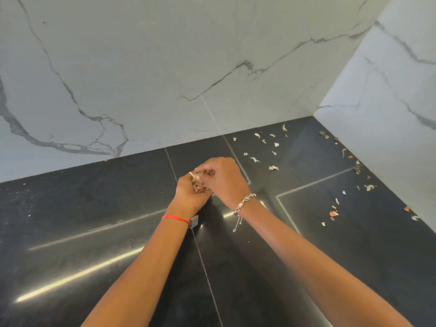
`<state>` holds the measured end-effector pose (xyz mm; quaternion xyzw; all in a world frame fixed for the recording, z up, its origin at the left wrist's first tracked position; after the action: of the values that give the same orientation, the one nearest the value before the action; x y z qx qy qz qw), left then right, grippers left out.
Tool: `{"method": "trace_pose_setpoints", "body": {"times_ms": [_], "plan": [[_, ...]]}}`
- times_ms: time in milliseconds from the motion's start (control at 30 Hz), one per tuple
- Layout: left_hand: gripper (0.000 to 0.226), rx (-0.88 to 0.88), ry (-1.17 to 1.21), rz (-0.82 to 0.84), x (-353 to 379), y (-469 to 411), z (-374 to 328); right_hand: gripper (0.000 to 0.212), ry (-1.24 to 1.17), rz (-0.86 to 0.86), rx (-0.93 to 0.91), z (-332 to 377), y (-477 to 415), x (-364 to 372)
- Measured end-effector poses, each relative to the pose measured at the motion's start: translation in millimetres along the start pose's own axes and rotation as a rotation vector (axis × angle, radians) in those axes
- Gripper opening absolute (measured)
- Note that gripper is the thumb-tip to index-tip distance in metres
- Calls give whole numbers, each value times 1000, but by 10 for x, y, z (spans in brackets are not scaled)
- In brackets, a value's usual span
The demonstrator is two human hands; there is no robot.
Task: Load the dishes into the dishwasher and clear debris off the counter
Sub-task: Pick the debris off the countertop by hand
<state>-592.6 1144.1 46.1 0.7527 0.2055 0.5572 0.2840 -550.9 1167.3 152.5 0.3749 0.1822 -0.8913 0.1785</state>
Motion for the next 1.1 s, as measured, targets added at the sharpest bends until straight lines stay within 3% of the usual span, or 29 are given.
{"method": "trace_pose_setpoints", "body": {"times_ms": [167, 267, 367, 700, 833, 933, 1000, 1100], "plan": [[35, -67, 143, 8, 139, -163, 212, 22, -18, -296, 176, -670, -67, -586], [34, -70, 139, -2, 154, -224, 197, 34, 195, -188, 465, -1436, -87, -535], [33, -60, 131, -11, 158, -292, 138, 60, 292, -65, 665, -1792, -35, -311], [34, -16, 115, -39, 150, -401, -1, 54, 474, 36, 387, -1422, -408, 147], [34, -14, 109, -37, 167, -415, -9, 30, 516, -52, 304, -1263, -324, -26], [34, -25, 103, -35, 193, -418, 38, 25, 556, -14, 237, -1202, -270, -96], [34, -27, 91, -28, 204, -423, 72, 27, 524, -17, 245, -1227, -293, -159], [35, -24, 54, -22, 227, -438, 110, 23, 272, -178, 300, -1205, -367, -353]]}}
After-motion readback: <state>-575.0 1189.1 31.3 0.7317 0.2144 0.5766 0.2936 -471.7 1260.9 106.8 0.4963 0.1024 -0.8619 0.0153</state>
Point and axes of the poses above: each hand's wrist, its own y-axis away from the middle knuckle, its own x-axis out of the palm, z = x × y, the point moved 9 cm from there along -y, towards the middle knuckle, and after that the axes turned 4 degrees about -z, right-handed, at the moved point
